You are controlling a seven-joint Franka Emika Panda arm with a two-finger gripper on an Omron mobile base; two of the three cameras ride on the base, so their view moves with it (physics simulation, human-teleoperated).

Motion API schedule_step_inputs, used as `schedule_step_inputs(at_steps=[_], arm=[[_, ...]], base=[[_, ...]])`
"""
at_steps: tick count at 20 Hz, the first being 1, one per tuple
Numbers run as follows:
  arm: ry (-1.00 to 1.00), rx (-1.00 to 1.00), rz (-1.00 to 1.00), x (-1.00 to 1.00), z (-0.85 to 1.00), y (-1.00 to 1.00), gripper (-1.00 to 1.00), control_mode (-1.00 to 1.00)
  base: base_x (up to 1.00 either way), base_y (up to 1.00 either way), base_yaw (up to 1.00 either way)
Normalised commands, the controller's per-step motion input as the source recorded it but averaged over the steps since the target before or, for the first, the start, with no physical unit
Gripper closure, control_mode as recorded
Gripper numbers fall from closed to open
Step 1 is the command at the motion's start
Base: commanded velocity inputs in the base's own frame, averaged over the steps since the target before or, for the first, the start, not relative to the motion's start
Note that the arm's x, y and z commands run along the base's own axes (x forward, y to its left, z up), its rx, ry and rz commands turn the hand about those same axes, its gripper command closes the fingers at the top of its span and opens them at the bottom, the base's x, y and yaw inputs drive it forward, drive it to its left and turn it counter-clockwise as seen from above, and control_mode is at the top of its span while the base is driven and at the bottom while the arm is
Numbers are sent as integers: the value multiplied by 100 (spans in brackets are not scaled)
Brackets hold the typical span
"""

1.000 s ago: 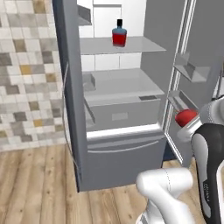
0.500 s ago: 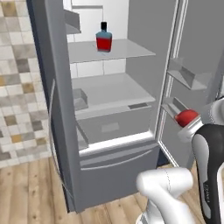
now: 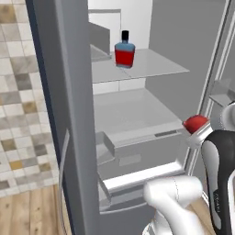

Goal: Place the liquor on the top shelf of the fridge to keep it out of children's reach, and place the onion and pear on lower shelves for easy access.

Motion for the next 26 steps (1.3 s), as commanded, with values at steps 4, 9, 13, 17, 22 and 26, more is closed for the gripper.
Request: schedule_step_inputs(at_steps=[4, 9, 13, 17, 22, 26], arm=[[0, 0, 0, 0, 0, 0, 100, 100], [0, 0, 0, 0, 0, 0, 100, 100], [0, 0, 0, 37, -38, 0, 100, -100], [0, 0, 0, 54, -60, 0, 100, -100], [0, 0, 0, 60, -60, 0, 100, -100], [0, 0, 0, 60, -57, 1, 100, -100]], base=[[74, 0, 5], [55, 0, 4], [11, 0, 0], [0, 0, 0], [0, 0, 0], [0, 0, 0]])
